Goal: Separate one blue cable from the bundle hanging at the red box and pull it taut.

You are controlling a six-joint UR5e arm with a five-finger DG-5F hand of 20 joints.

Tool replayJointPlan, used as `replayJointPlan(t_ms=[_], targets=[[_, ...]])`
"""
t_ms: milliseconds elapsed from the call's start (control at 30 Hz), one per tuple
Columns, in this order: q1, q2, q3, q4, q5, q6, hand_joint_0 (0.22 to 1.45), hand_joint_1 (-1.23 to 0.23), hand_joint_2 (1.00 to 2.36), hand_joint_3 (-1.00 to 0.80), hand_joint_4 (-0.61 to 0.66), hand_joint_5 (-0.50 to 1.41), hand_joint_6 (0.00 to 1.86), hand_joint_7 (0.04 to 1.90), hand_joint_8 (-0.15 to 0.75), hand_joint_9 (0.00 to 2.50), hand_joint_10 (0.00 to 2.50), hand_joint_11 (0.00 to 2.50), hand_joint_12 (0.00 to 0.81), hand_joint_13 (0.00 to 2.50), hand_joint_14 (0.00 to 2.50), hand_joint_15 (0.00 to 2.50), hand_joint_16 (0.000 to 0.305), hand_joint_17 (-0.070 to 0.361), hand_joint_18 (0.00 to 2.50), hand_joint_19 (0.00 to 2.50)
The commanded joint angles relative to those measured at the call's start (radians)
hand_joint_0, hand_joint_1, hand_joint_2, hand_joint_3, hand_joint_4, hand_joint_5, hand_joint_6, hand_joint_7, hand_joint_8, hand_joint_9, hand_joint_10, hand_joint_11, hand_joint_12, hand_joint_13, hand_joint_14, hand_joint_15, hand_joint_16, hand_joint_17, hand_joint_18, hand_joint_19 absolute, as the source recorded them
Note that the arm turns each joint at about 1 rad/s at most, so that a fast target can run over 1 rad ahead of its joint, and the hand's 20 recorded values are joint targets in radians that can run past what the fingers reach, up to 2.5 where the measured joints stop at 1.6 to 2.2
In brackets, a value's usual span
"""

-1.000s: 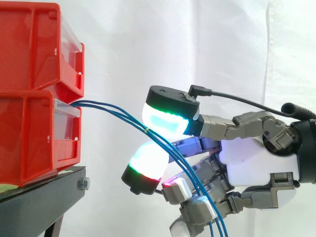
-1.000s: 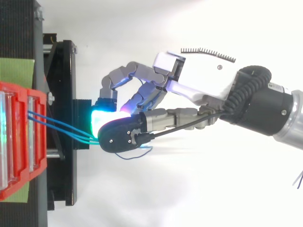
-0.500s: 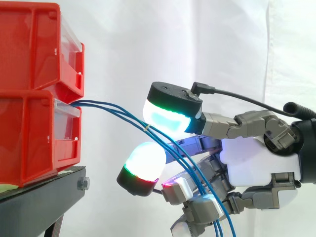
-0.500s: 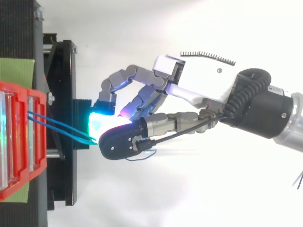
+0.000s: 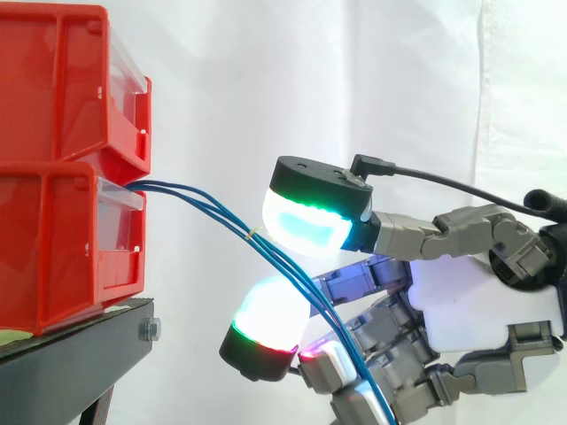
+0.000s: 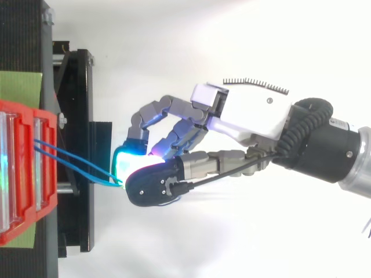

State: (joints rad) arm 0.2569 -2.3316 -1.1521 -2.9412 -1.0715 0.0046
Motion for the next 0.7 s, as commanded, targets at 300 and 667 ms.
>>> replayJointPlan(t_ms=[300,667], targets=[[0.021,0.031,0.0,-0.045,0.015,0.026,0.51,-0.56,1.0,-0.5,0.17,-0.25,0.86,0.89,0.307,0.96,0.02,1.09,0.396,1.06,0.03,0.86,0.058,0.131,0.75,0.55],[0.021,0.044,0.0,-0.065,0.012,0.025,0.57,-0.66,1.0,-0.5,0.14,-0.25,0.86,0.9,0.285,0.97,0.02,1.1,0.371,1.07,0.03,0.87,0.055,0.124,0.74,0.57]])
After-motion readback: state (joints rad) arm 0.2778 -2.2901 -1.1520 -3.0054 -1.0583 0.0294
